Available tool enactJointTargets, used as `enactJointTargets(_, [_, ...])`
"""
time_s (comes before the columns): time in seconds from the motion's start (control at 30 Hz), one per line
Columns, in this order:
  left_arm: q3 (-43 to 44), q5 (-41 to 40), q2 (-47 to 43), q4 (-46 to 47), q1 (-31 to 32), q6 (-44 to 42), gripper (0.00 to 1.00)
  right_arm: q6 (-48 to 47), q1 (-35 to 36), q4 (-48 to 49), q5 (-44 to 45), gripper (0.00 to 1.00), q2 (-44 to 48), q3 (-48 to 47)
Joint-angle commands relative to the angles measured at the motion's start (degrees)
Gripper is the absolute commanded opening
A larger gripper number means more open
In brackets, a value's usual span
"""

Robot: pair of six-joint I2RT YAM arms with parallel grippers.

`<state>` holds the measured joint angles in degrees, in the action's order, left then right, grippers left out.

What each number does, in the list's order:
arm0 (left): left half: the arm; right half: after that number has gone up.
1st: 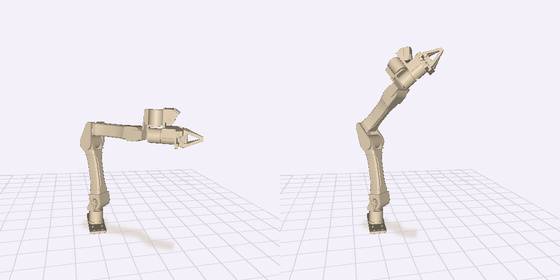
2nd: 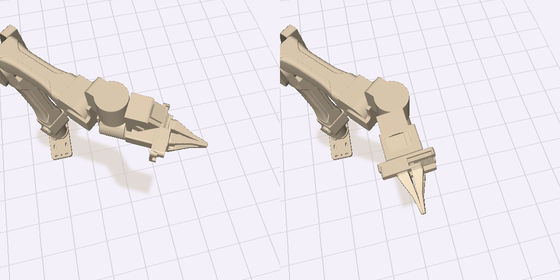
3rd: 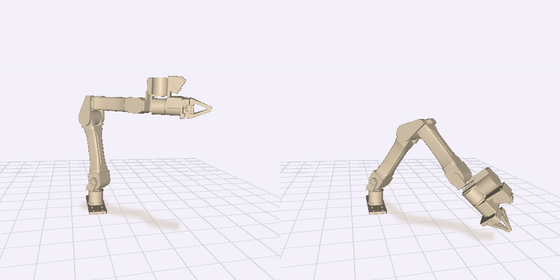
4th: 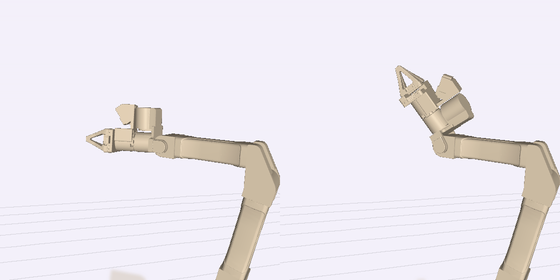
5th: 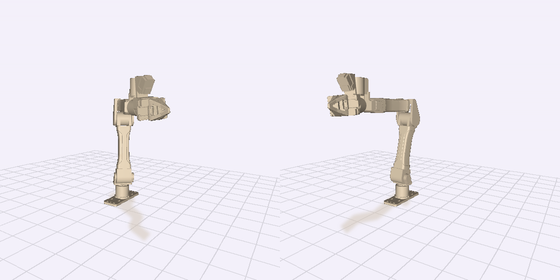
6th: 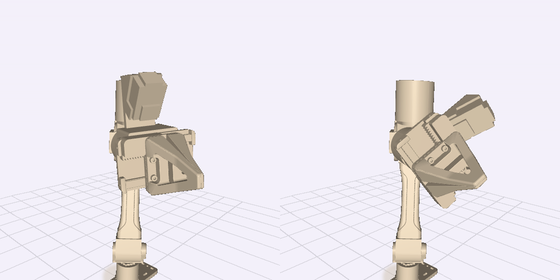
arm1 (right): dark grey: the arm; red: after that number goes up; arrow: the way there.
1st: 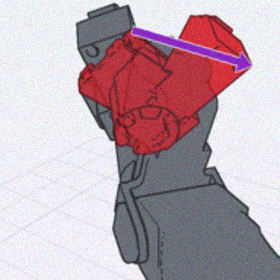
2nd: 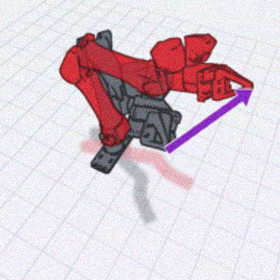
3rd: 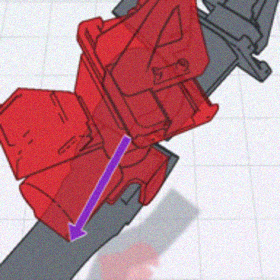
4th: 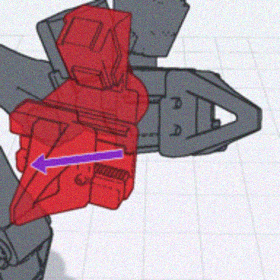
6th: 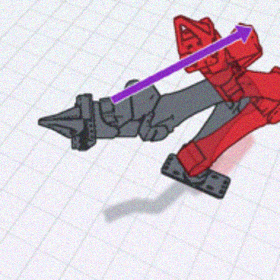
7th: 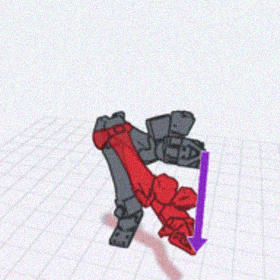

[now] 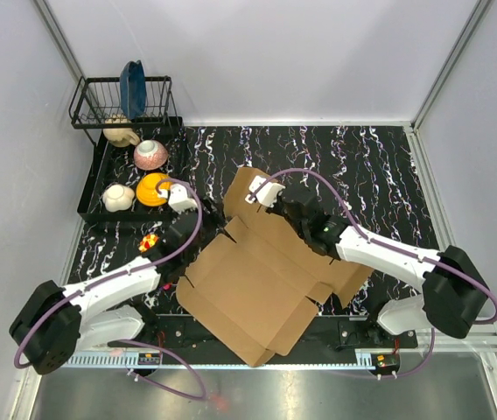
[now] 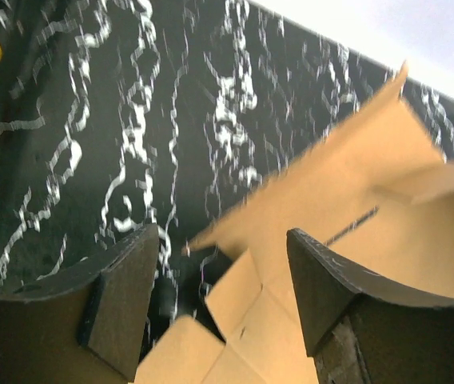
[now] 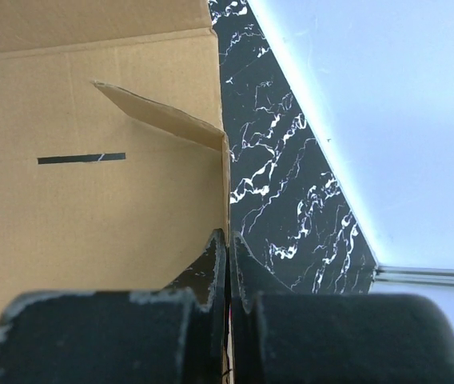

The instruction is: Fold the paper box

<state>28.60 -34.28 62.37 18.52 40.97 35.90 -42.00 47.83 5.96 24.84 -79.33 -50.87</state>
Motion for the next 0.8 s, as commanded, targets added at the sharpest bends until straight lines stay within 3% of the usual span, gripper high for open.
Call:
enactJointTargets(0.0, [-4.94,2.64,-1.20,0.64,2.97,5.22,0.68,5.51,0.24,-1.99,-2.95,0.00,2.25,-1.16])
enactJointTargets(0.2, [-9.17,5.10,0.90,5.29,4.12,8.57,0.69,8.77,0.51,-5.07,-3.39,0.00,2.42,-2.65])
enactJointTargets(0.3, [-8.04,6.15,3.71,5.56,4.12,9.19,0.77,9.30,0.86,-5.43,-3.57,0.00,2.16,-2.83])
enactJointTargets(0.43, [-5.31,8.88,9.51,5.12,4.12,11.38,0.77,9.57,1.21,-5.52,-3.66,0.00,1.81,-2.74])
enactJointTargets(0.67, [-5.39,9.94,15.06,8.71,4.12,14.20,0.61,9.66,1.82,-5.43,-4.01,0.00,1.81,-2.39])
enactJointTargets(0.77, [-5.31,10.99,15.59,10.21,4.12,13.59,0.50,9.65,1.91,-5.43,-3.92,0.00,1.64,-2.21])
